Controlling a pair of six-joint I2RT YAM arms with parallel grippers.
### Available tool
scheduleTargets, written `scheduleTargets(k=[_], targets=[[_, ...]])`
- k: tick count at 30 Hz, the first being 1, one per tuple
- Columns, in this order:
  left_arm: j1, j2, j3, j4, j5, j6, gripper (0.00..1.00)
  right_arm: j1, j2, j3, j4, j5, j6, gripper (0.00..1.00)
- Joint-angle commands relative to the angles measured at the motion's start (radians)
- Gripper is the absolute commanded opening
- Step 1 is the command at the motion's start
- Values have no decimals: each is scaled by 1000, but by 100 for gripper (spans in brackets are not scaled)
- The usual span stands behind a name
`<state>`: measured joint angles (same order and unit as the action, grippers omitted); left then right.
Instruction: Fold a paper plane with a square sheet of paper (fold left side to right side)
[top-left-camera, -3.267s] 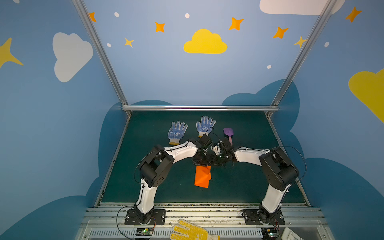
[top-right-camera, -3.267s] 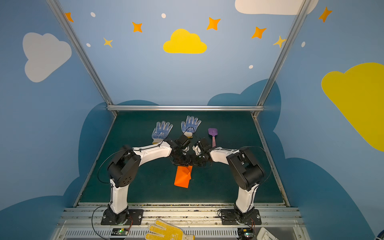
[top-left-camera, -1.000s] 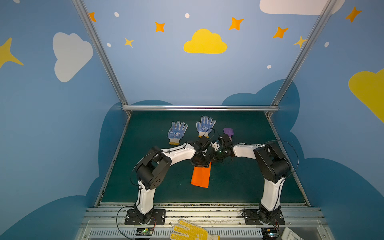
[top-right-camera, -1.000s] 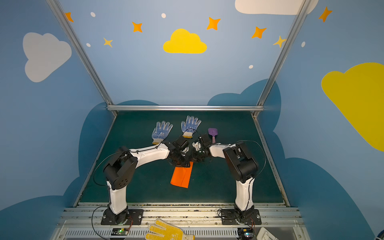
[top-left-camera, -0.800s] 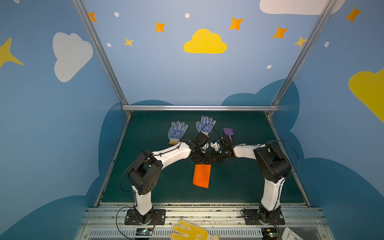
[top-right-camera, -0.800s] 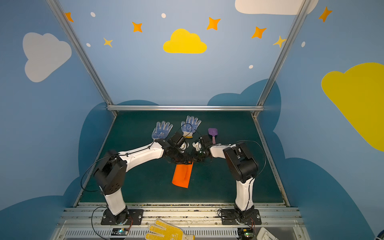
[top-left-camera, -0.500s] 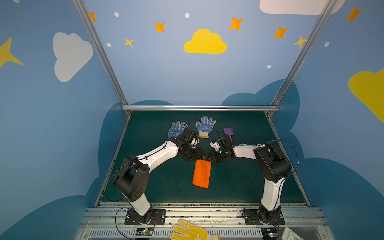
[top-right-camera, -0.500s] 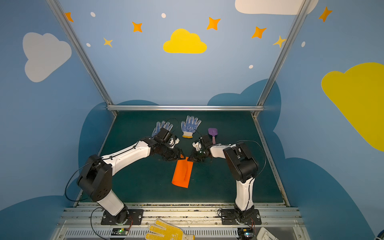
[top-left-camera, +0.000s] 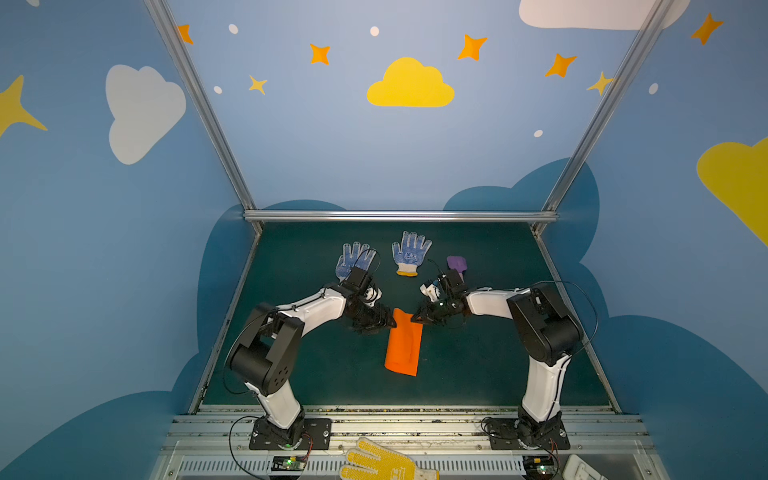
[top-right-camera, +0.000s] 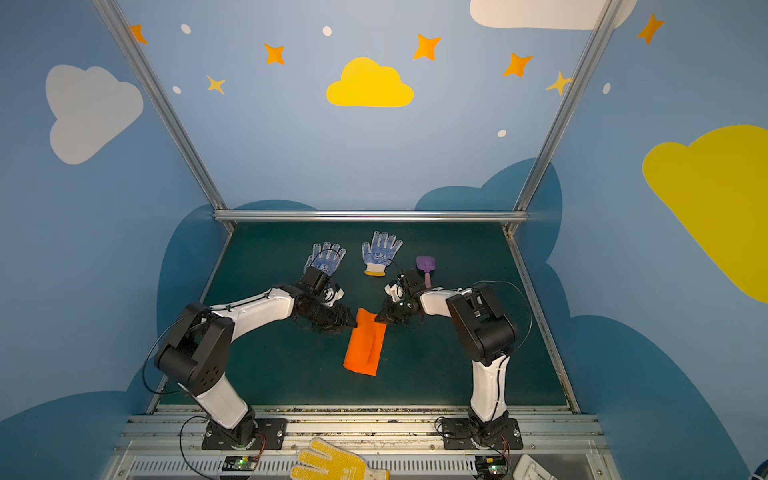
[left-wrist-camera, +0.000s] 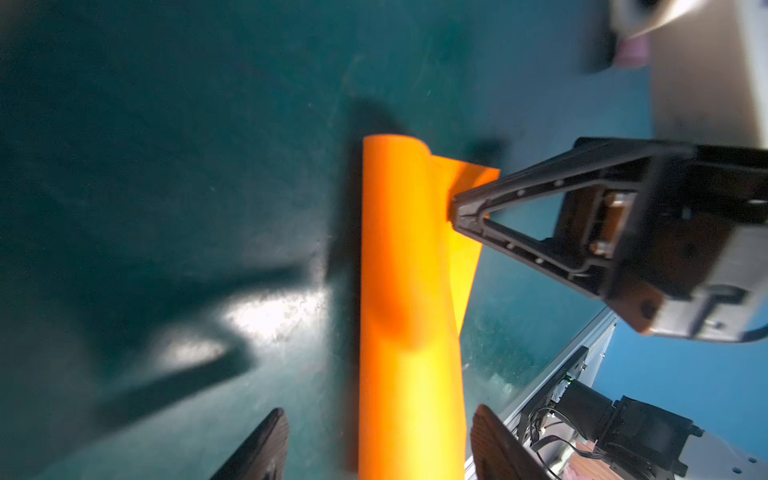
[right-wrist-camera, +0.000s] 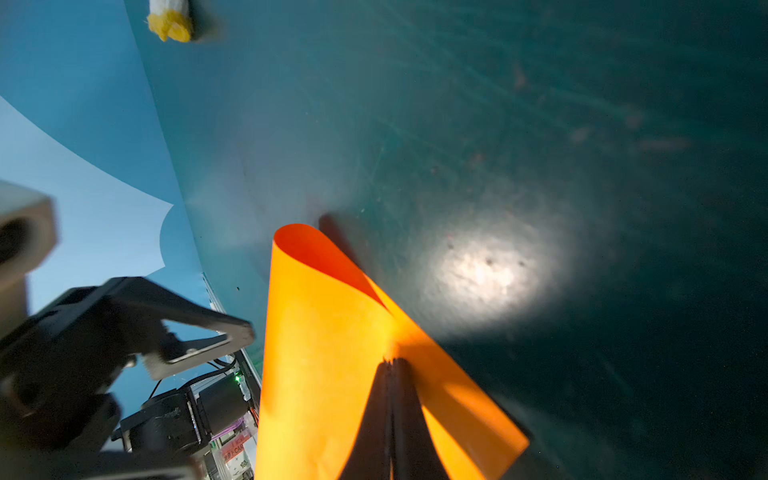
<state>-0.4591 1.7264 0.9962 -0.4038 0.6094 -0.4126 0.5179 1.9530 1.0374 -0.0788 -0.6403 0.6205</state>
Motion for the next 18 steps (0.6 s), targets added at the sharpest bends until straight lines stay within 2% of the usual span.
scheduleTargets(k=[1, 8, 13, 18], targets=[[-5, 32, -19, 67, 43, -6, 67, -7, 30, 1, -87, 38, -22, 0], [-44, 70, -26, 105, 21, -40, 51, -7, 16, 52, -143, 3, -48, 0], [-86, 82, -22, 123, -19, -80, 50, -12, -56, 102, -214, -15, -78, 0], [-116, 71, -27, 132, -91, -147, 50, -34, -167, 45, -232, 7, -78, 0]])
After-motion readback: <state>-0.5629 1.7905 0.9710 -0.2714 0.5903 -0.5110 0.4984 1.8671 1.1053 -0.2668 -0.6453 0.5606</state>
